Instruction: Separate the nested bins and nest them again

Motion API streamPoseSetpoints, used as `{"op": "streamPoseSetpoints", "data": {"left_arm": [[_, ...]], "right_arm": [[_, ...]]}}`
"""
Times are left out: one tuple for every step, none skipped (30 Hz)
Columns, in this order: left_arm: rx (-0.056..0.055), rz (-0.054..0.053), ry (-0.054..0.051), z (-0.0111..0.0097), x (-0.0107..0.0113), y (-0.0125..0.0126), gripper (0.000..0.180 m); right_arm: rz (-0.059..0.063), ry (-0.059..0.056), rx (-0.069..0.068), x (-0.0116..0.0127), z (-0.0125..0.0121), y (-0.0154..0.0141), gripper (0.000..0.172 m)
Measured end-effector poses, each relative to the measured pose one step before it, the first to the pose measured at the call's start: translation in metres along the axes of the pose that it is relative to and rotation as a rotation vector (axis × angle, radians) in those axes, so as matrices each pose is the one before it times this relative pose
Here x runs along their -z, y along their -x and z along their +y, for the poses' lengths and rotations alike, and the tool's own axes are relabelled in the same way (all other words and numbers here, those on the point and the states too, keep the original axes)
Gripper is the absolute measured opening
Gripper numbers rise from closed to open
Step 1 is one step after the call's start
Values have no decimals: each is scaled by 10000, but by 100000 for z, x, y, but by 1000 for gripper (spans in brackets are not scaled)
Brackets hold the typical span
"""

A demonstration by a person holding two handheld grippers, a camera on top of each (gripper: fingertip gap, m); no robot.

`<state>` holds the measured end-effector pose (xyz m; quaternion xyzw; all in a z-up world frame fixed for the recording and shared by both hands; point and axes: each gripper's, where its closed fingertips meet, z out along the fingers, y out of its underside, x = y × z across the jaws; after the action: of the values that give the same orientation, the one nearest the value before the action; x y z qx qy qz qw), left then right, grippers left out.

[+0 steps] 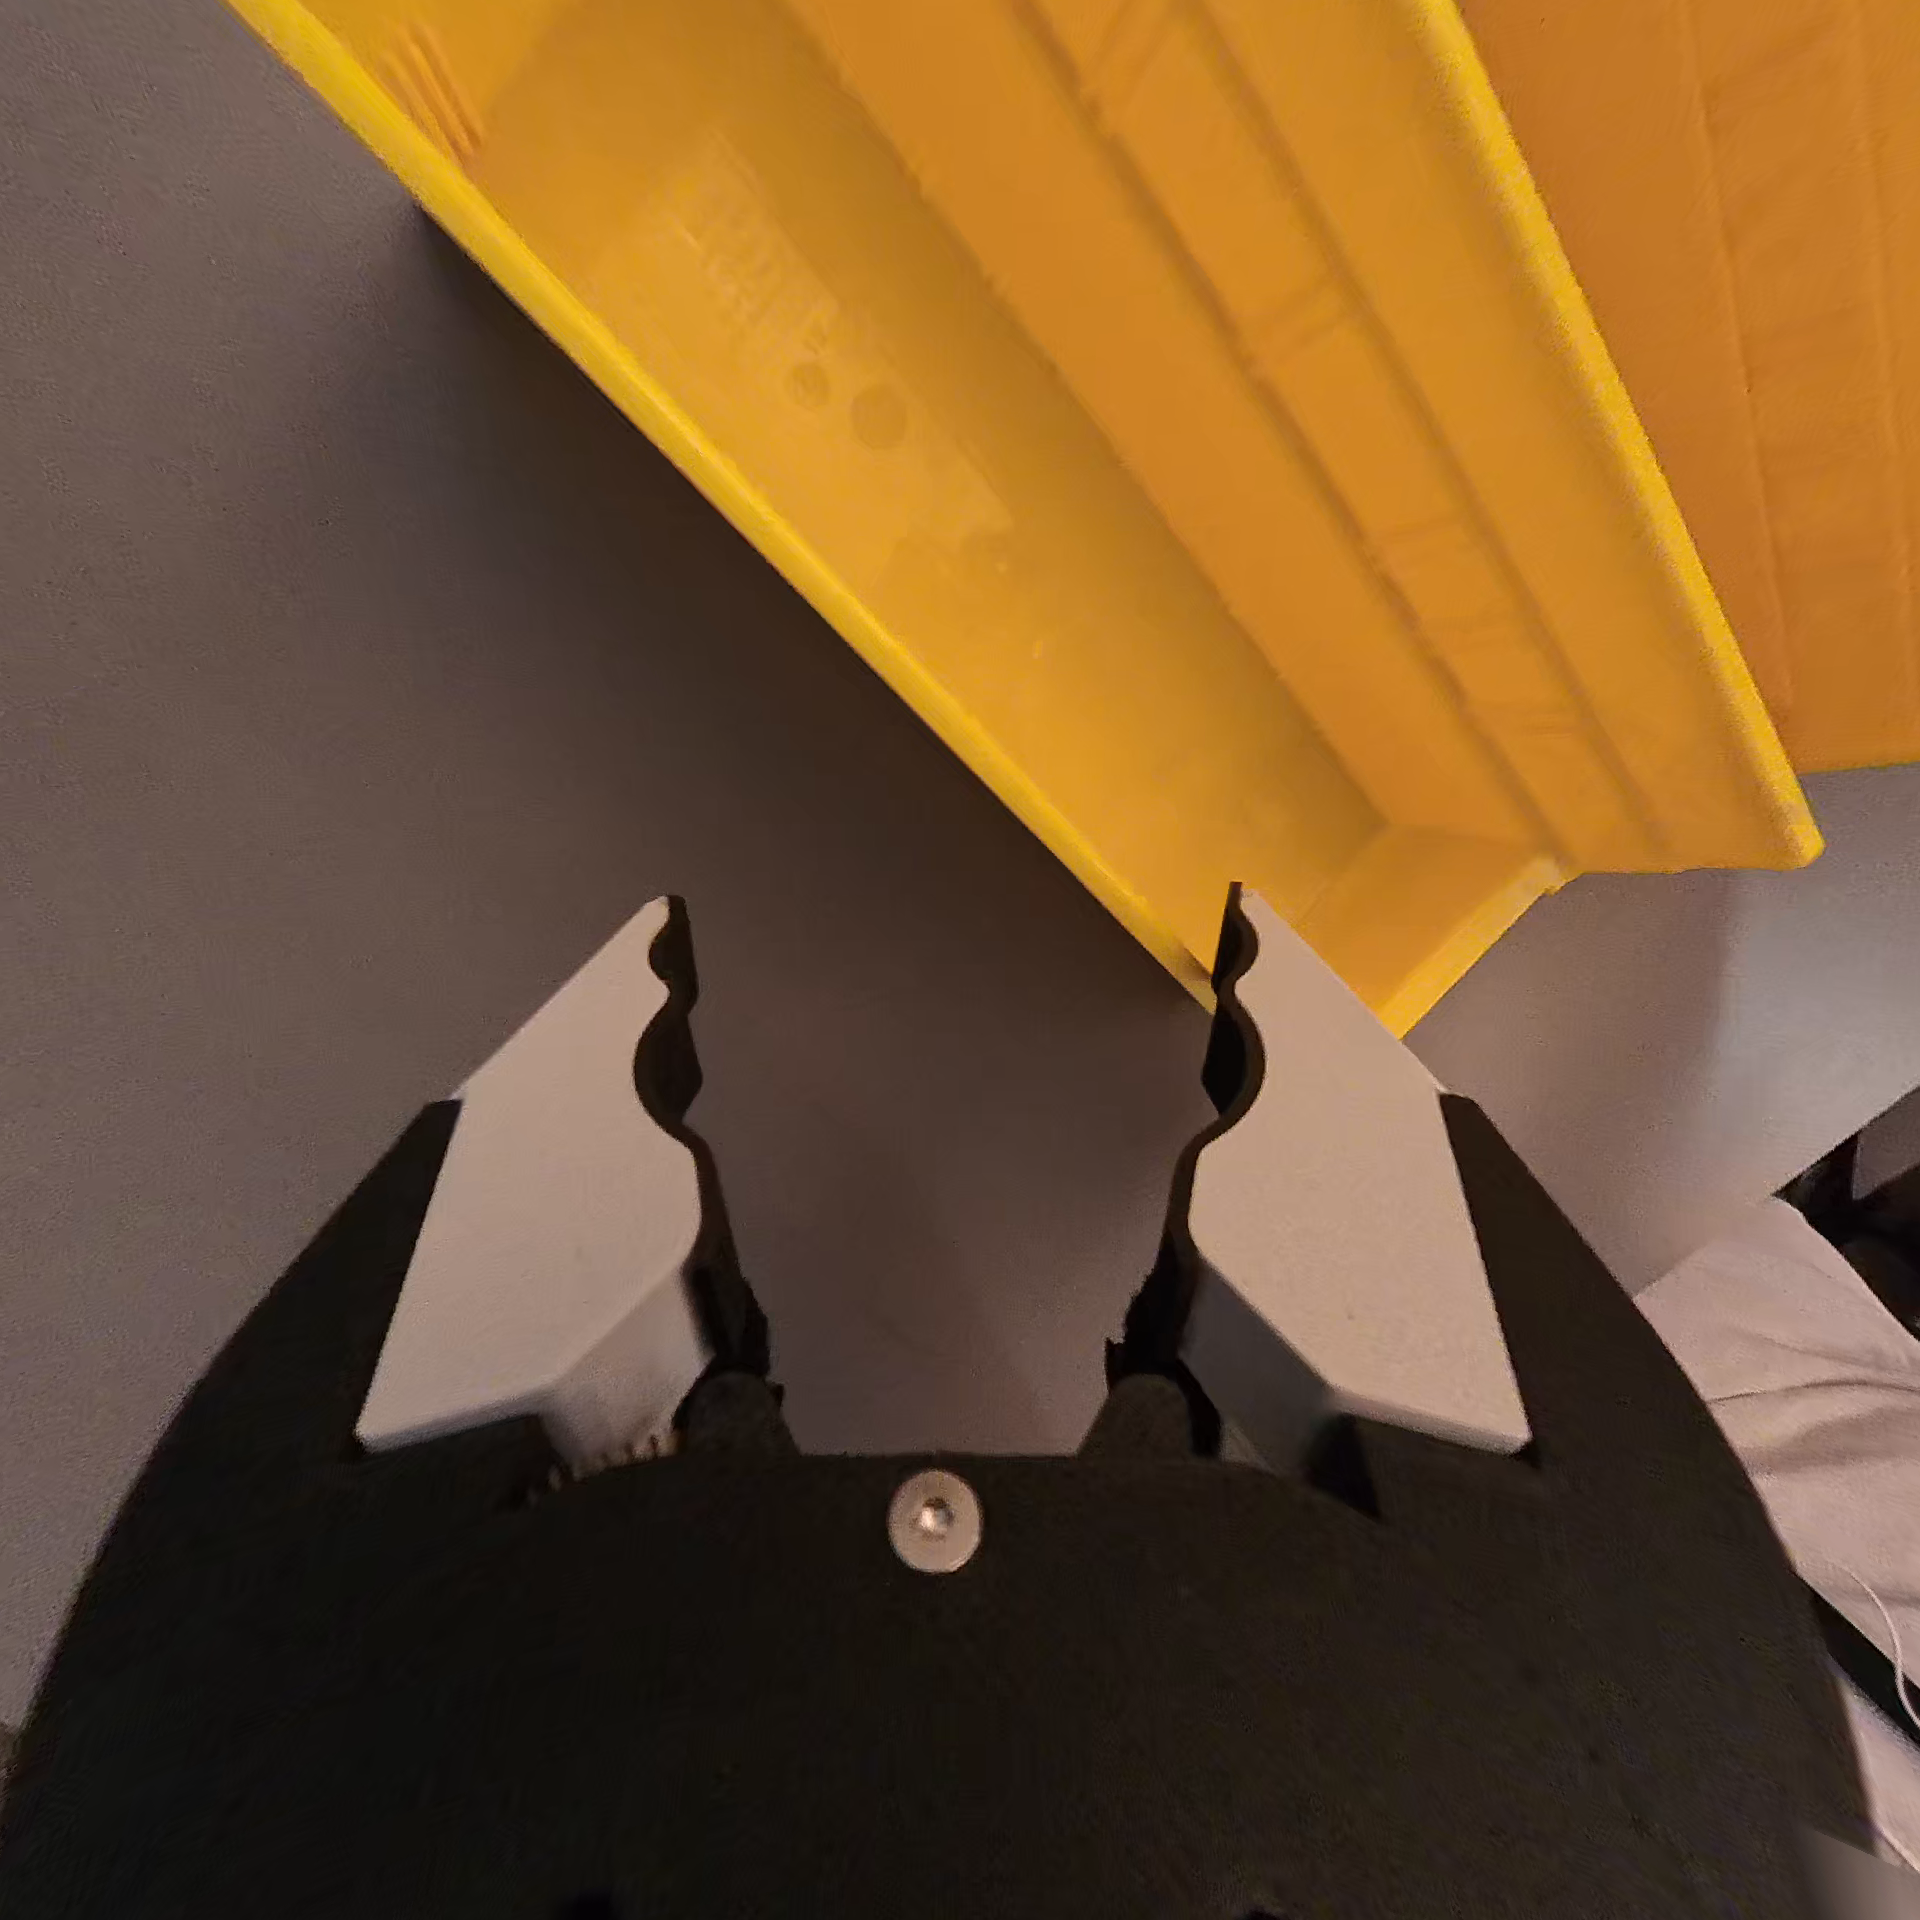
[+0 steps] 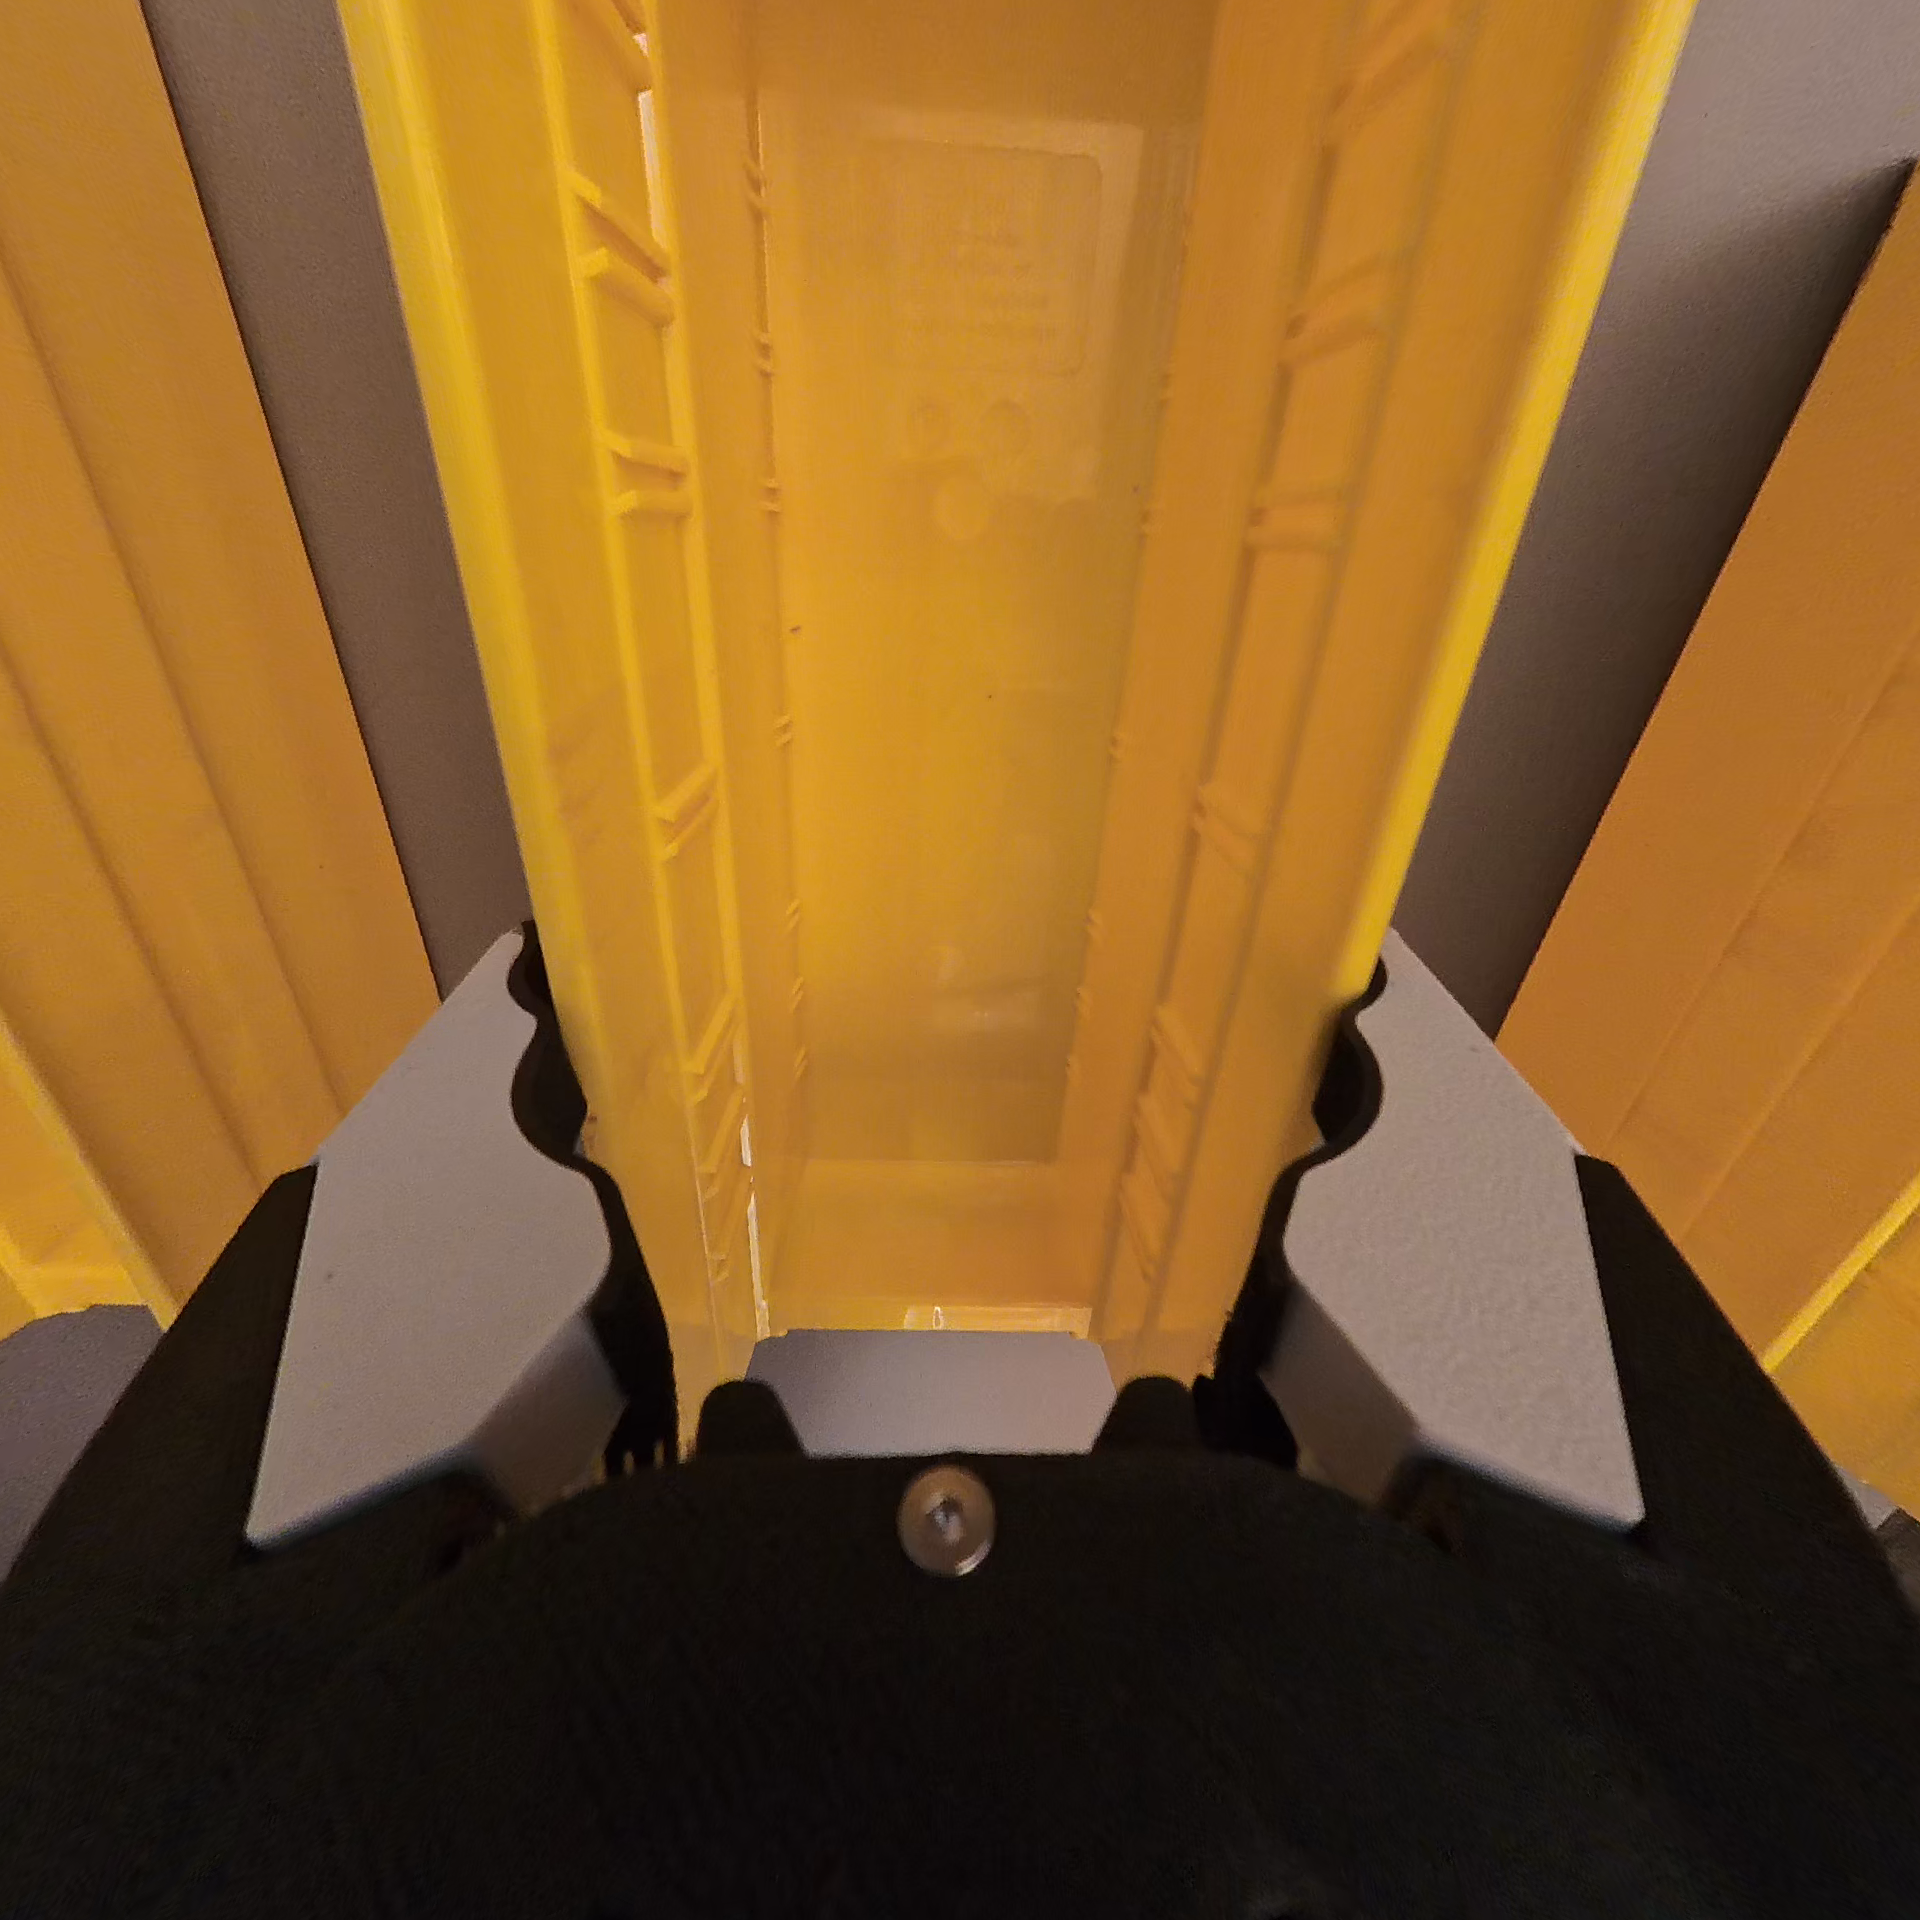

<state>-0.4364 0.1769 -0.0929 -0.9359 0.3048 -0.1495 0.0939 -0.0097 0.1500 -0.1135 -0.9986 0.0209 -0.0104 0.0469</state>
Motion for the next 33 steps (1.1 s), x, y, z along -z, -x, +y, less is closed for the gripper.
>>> {"op": "streamPoseSetpoints", "data": {"left_arm": [[0,49,49,44,-101,-69,99],[-10,61,33,33,-47,-89,98],[-10,47,8,13,-4,-57,97],[5,39,2,31,26,-36,96],[3,43,14,47,12,-43,94],[-5,45,29,70,13,-37,93],[-5,42,28,44,10,-15,92],[-3,27,26,35,25,29,92],[7,38,21,28,-7,20,92],[23,65,27,40,-5,-6,91],[37,80,43,65,-9,-17,90],[38,86,58,105,5,0,89],[36,68,60,122,24,33,87],[39,12,61,149,37,125,86],[40,-27,57,142,49,197,85],[25,-24,51,137,63,193,82],[16,-9,26,85,66,155,79],[8,-1,-6,19,83,120,76],[1,19,-41,-56,63,60,73],[-3,90,-56,-97,67,-81,70],[-8,150,-71,-132,49,-215,65],[-16,149,-74,-153,35,-233,61],[-28,50,-43,-124,11,-106,56],[-34,-31,-25,-94,-22,4,54],[-24,-52,-14,-74,-55,31,54],[-13,-22,-11,-87,-81,9,52],[-22,37,-9,-90,-105,-75,48],[-40,91,2,-91,-149,-177,41],[-60,70,9,-109,-165,-169,35],[-59,-23,26,-80,-194,-62,34],[-58,-92,42,-58,-208,21,34],[-84,-53,41,-91,-213,-73,34],[-107,90,-16,-180,-164,-314,31]], "right_arm": [[-2,-6,6,6,-9,-1,144],[-2,-3,6,-1,5,-12,144],[-3,2,6,-10,-7,1,144],[-4,9,2,6,11,-15,144],[-1,21,5,3,10,-1,144],[3,24,6,-5,16,3,144],[4,18,4,1,6,3,144],[3,10,2,-4,-4,6,144],[2,5,4,3,-3,5,145],[-1,-4,3,-3,-6,-1,144],[-3,-10,2,-5,6,-8,144],[-4,-12,3,3,2,2,144],[-3,-14,2,1,-11,2,144],[0,-15,3,1,-2,-3,144],[4,-7,5,-3,1,11,144],[5,-1,8,0,0,7,144],[4,2,9,3,14,8,144],[2,1,8,1,2,2,144],[0,-1,10,0,9,2,144],[0,0,13,-9,12,11,144],[0,-4,12,-1,5,1,145],[-1,-8,11,-5,-1,-7,145],[-1,-9,11,5,-4,4,144],[-2,-8,11,-4,8,5,144],[-3,-5,14,-2,12,-6,144],[-2,-7,14,-3,10,3,144],[0,-5,15,8,2,9,144],[-1,-10,7,-6,-3,6,144],[1,-4,7,-2,-5,4,144],[1,-4,7,-2,4,4,144],[0,-2,10,-1,7,-7,144],[-4,6,18,-6,9,3,144],[-7,8,32,-3,22,-3,144]]}}
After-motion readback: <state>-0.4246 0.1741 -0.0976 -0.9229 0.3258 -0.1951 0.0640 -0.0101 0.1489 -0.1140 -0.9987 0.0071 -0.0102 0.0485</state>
